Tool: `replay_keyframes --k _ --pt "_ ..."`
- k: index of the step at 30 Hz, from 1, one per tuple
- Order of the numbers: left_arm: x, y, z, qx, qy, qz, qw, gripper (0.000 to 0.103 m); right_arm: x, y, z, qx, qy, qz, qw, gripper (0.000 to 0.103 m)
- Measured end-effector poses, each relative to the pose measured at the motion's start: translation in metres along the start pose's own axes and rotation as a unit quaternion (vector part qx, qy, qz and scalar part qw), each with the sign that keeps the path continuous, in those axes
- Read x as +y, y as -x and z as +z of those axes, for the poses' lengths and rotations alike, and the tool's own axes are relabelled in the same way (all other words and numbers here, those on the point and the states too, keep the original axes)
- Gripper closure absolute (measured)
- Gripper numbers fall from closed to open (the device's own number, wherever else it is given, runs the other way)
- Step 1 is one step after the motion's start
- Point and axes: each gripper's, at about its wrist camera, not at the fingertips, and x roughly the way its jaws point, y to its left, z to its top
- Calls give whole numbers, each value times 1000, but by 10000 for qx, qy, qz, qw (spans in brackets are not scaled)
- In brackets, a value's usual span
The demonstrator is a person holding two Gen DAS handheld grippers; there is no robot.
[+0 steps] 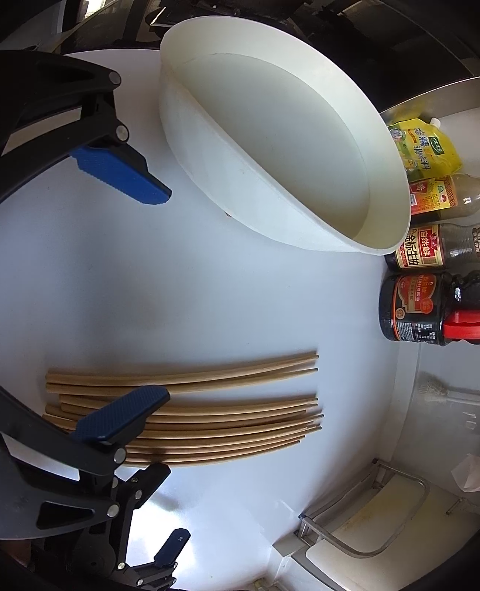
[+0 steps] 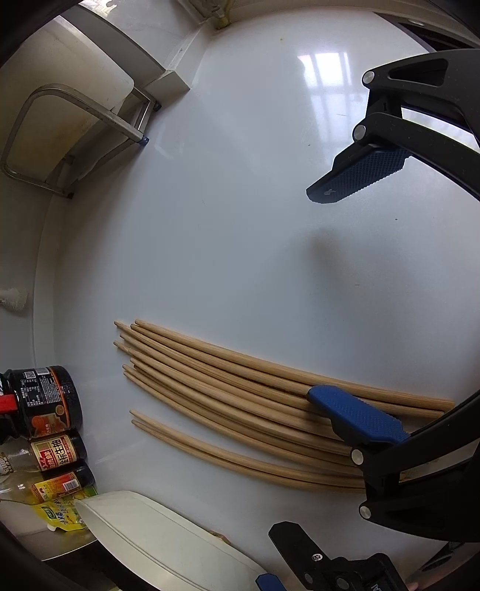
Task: Organize utensils
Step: 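Move both tools down toward the pile of wooden chopsticks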
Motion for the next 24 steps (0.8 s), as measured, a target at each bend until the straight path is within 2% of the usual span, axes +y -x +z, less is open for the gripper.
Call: replay_keyframes --k 12,20,24 --pt "-10 -10 1 11 -27 144 9999 6 -12 -8 4 14 23 -83 10000 9" --pt "-13 -20 -3 138 17 152 9998 6 -35 -9 -3 -12 -59 46 10000 9" --pt "-15 -24 -1 152 -19 268 9995 6 -38 -8 -5 -48 -70 102 9999 9"
